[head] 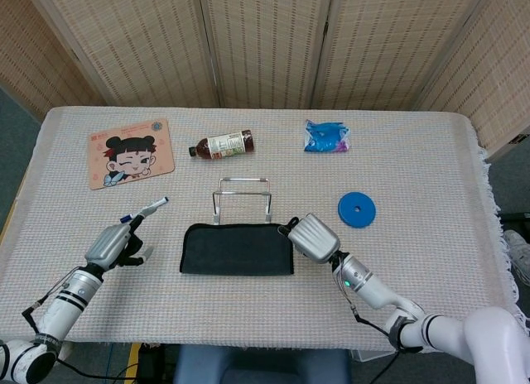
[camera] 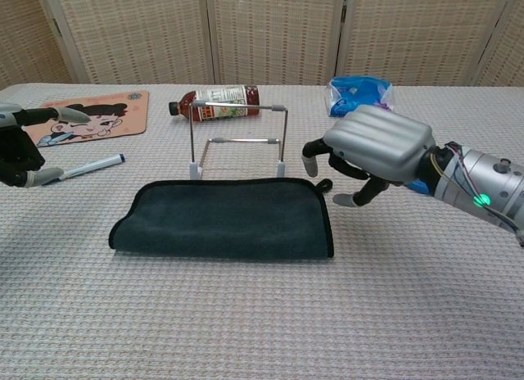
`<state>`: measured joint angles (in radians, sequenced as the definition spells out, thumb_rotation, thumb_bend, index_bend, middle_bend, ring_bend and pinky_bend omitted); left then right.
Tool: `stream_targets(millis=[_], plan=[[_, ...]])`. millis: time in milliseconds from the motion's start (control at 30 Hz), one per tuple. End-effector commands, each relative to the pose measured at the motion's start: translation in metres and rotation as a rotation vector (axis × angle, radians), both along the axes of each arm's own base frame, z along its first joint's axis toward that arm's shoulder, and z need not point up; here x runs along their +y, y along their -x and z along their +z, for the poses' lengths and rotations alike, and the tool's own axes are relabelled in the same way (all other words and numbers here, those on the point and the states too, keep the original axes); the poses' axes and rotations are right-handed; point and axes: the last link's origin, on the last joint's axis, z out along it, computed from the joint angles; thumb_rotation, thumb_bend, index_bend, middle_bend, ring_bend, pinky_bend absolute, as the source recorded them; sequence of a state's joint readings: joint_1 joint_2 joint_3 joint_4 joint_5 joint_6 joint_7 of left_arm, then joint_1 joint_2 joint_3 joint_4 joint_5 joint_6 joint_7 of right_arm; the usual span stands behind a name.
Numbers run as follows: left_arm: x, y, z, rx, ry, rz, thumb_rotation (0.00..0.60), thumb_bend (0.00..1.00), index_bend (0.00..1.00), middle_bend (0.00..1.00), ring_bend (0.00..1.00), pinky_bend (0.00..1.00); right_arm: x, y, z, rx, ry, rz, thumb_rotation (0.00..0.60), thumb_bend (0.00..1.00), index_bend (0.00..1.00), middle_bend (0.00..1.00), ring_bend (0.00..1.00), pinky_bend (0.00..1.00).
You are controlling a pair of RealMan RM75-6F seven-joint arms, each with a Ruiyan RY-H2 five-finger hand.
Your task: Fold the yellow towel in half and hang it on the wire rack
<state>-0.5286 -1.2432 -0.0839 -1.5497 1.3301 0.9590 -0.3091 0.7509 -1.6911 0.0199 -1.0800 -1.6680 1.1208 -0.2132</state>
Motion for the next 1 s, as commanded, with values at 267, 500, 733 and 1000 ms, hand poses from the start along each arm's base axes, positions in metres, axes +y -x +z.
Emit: stream_targets(millis=[267,500,733,1000], plan=[[-0.005,0.001,0.001,0.004,0.009,0.014,0.600,0.47,0.05,0.98,0.85,0.98,0.002,0.011,-0.013,0.144,-0.036,0.107,0.600,0.09,0.47,0.87,0.97,1.00],[-0.006,0.004,0.004,-0.006,0.005,0.035,0.600,0.47,0.05,0.98,0.85,0.98,-0.005,0.010,-0.021,0.171,-0.026,0.141,0.600,0.13,0.47,0.87,0.97,1.00],[-0.006,0.006,0.004,-0.020,0.010,0.048,0.600,0.47,0.05,0.98,0.85,0.98,-0.008,0.005,-0.028,0.170,-0.021,0.168,0.600,0.17,0.47,0.87,0.97,1.00],[-0.006,0.007,0.005,-0.024,0.013,0.051,0.600,0.47,0.05,0.98,0.85,0.98,-0.009,-0.004,-0.033,0.161,-0.020,0.192,0.600,0.20,0.47,0.87,0.97,1.00]])
